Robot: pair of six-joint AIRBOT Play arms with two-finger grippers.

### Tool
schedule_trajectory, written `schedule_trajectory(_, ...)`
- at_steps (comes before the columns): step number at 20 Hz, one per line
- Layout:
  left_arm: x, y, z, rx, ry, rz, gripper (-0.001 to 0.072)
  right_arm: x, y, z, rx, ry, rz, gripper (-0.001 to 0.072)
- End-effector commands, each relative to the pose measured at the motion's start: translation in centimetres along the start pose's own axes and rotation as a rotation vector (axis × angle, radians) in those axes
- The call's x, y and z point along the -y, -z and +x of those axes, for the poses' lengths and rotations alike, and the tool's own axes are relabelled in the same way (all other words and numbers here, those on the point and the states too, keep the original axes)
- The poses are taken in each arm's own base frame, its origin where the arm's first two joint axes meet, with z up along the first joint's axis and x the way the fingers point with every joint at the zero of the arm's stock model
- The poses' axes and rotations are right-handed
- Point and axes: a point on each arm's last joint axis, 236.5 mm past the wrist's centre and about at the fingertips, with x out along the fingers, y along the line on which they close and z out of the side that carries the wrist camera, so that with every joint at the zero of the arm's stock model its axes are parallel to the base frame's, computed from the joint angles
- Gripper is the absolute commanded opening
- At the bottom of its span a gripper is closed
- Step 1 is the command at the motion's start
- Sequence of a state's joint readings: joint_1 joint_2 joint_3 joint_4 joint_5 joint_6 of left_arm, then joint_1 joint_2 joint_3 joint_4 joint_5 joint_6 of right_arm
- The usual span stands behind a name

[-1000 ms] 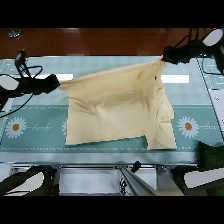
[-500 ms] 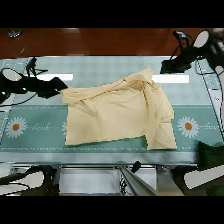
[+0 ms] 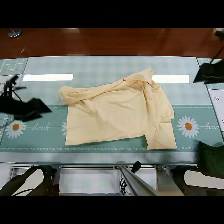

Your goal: Fold the shirts.

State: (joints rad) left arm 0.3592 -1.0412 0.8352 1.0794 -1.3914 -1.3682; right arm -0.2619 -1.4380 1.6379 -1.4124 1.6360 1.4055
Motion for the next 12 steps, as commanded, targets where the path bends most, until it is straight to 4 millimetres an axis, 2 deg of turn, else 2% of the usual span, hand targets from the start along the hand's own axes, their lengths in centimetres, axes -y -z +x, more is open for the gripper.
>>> schedule_trajectory(1,-0.9,8.2,4.5,-0.123,0.060,-0.044,0.0617,0.8,3.3,1.0,0.007,-0.111,0.108,0.0544)
schedule_trajectory(2,-1.4,10.1,5.8,-0.164,0.065,-0.053,0.0664,1.0,4.1,1.8,-0.004,-0.129,0.126,0.0544)
schedule_trajectory(3,-1.8,11.3,6.8,-0.190,0.067,-0.058,0.0663,1.0,4.8,2.5,-0.016,-0.148,0.143,0.0544)
schedule_trajectory(5,-1.6,10.7,7.1,-0.177,0.076,-0.055,0.0664,1.0,5.5,3.7,-0.039,-0.163,0.153,0.0544)
schedule_trajectory(8,-0.1,9.0,7.7,-0.117,0.131,-0.069,0.0663,0.8,5.2,4.2,-0.022,-0.175,0.149,0.0544)
schedule_trajectory(12,0.6,10.2,9.6,-0.201,0.120,-0.028,0.0663,1.1,4.5,4.2,0.011,-0.164,0.149,0.0544)
